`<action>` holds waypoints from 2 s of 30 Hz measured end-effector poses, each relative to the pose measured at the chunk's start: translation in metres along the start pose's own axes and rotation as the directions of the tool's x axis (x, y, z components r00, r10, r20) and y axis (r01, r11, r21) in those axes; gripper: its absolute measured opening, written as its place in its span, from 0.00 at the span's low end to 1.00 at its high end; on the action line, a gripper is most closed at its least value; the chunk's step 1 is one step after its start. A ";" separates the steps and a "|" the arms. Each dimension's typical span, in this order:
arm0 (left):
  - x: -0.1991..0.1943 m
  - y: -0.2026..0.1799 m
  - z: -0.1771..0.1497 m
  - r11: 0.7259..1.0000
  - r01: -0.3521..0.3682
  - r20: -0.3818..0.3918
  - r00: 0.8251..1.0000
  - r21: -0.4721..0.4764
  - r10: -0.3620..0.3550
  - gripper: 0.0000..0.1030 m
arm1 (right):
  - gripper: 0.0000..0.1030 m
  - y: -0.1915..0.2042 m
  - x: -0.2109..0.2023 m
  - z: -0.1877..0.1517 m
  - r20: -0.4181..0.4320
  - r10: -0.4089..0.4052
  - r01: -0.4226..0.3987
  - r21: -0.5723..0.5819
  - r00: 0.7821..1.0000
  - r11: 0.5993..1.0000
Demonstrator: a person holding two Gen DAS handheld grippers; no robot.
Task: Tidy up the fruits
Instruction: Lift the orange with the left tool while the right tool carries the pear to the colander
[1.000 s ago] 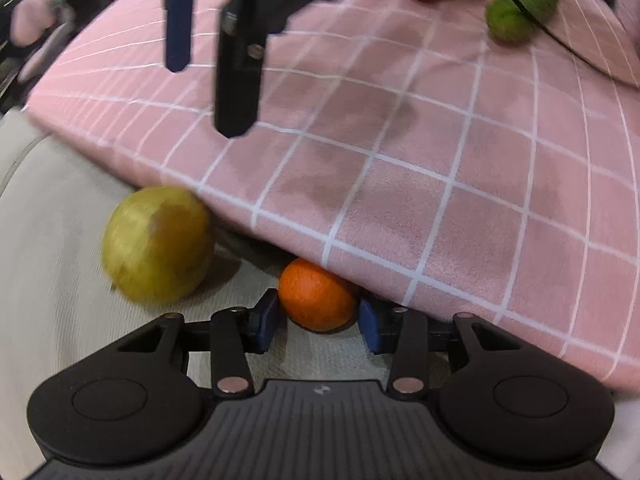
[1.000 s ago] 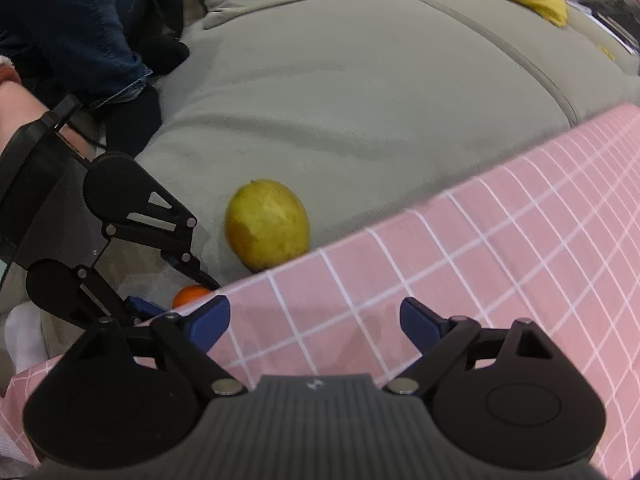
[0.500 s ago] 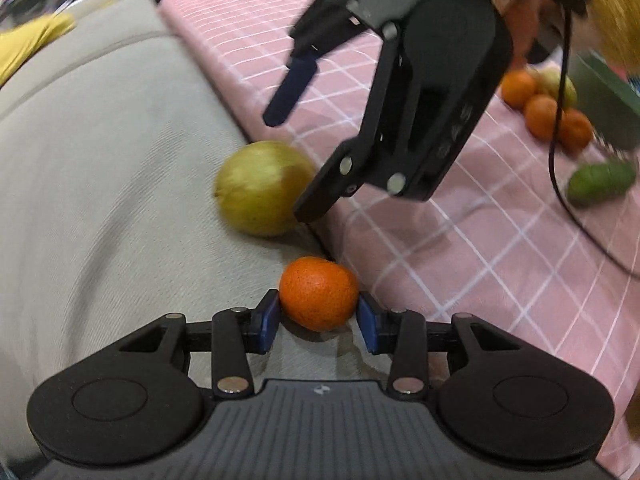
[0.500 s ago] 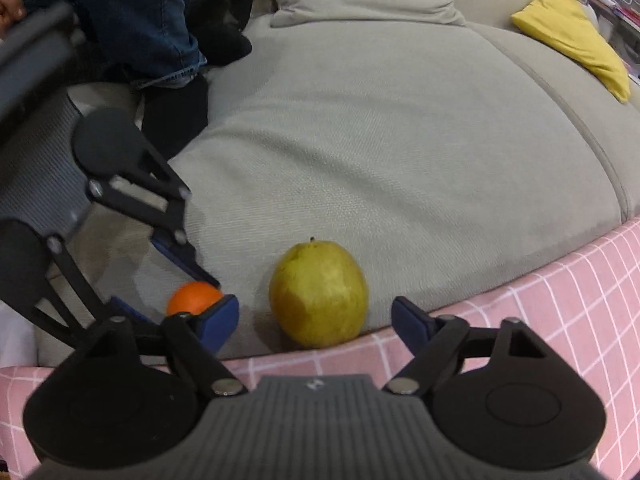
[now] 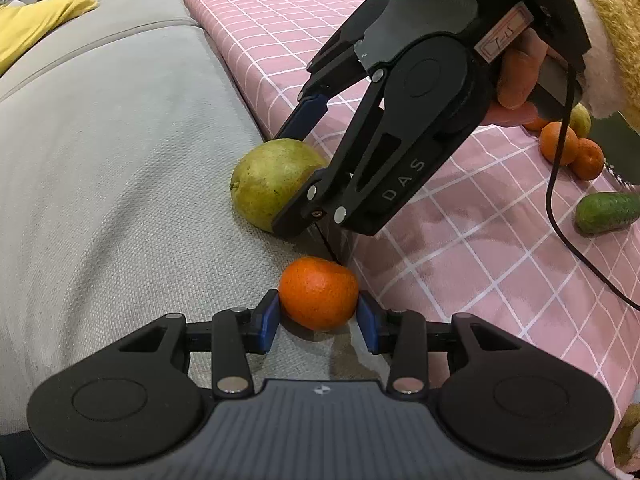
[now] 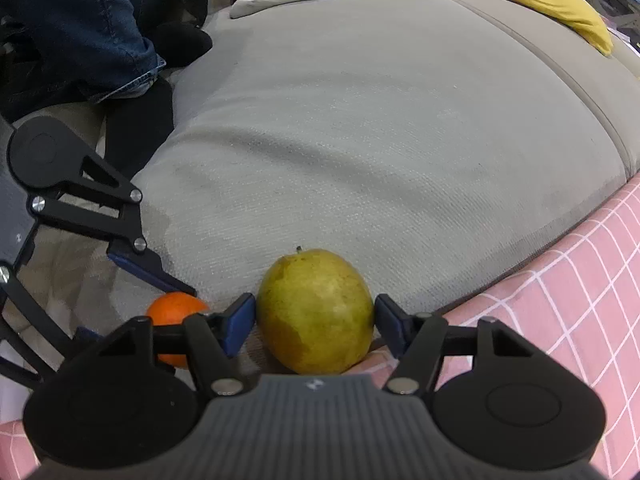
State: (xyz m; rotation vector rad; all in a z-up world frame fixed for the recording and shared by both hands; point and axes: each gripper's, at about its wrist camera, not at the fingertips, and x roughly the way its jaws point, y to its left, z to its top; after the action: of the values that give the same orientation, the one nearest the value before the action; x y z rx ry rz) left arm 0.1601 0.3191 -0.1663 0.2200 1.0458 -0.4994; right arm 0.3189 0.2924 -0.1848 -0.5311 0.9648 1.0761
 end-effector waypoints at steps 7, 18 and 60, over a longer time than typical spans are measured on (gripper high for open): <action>-0.006 -0.004 0.010 0.999 -0.027 -0.017 0.999 -0.034 0.026 0.45 | 0.60 0.003 -0.022 -0.003 0.040 -0.020 0.019 0.040 0.999 0.999; -0.058 -0.048 0.067 0.998 0.016 0.036 0.999 -0.062 -0.013 0.45 | 0.60 -0.001 -0.139 -0.044 0.118 -0.092 0.065 0.210 0.989 0.975; 0.028 -0.369 0.194 0.950 0.237 -0.097 0.961 -0.205 -0.261 0.45 | 0.60 -0.025 -0.321 -0.386 -0.134 -0.285 0.314 0.436 0.949 0.843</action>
State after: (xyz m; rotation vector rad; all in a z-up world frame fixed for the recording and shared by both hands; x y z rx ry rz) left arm 0.1384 -0.0871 -0.0730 -0.0551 1.2429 -0.6144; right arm 0.1433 -0.1724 -0.1054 -0.3150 1.1068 0.5255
